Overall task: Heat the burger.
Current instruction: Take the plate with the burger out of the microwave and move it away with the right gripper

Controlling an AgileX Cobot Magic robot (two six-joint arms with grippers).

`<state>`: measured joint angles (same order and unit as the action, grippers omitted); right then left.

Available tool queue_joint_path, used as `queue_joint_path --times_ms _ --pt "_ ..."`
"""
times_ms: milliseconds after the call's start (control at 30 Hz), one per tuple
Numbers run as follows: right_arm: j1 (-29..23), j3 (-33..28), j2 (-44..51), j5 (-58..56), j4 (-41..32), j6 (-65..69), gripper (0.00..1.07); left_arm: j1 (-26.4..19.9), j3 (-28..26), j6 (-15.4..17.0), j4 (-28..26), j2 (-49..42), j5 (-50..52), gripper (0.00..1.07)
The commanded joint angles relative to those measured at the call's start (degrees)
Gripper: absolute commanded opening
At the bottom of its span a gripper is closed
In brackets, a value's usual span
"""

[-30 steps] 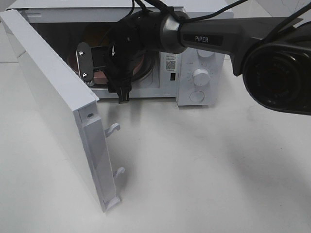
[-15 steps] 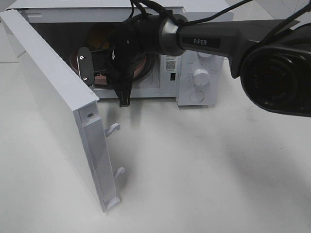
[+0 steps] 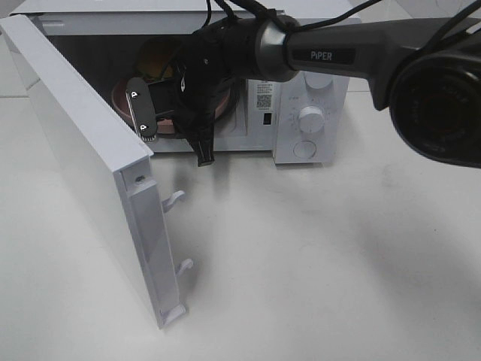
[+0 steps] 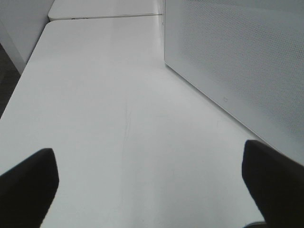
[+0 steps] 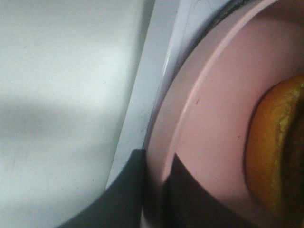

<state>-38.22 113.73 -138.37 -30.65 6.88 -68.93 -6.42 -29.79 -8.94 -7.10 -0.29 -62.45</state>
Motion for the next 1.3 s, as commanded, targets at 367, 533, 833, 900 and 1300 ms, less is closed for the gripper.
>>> queue_joint_path --times_ms 367,533,833,900,1300 --pt "0.9 -15.2 11.9 12.6 -8.0 -20.1 0.0 0.0 0.1 0.3 -0.2 -1.1 1.0 0.98" --pt "1.3 -19.0 14.3 13.6 -12.1 -26.0 0.0 0.0 0.1 0.3 -0.2 -1.1 1.0 0.98" --pt "2.2 -27.3 19.9 14.7 -21.3 -37.8 0.0 0.0 0.1 0.3 -0.2 -1.1 1.0 0.98" --pt "2.2 -28.4 20.9 14.7 -21.6 -38.7 0.0 0.0 0.1 0.3 -0.2 -1.1 1.0 0.98" --pt "4.2 -35.0 26.4 14.7 -25.8 -42.7 0.0 0.0 0.1 0.3 -0.2 -1.1 1.0 0.98"
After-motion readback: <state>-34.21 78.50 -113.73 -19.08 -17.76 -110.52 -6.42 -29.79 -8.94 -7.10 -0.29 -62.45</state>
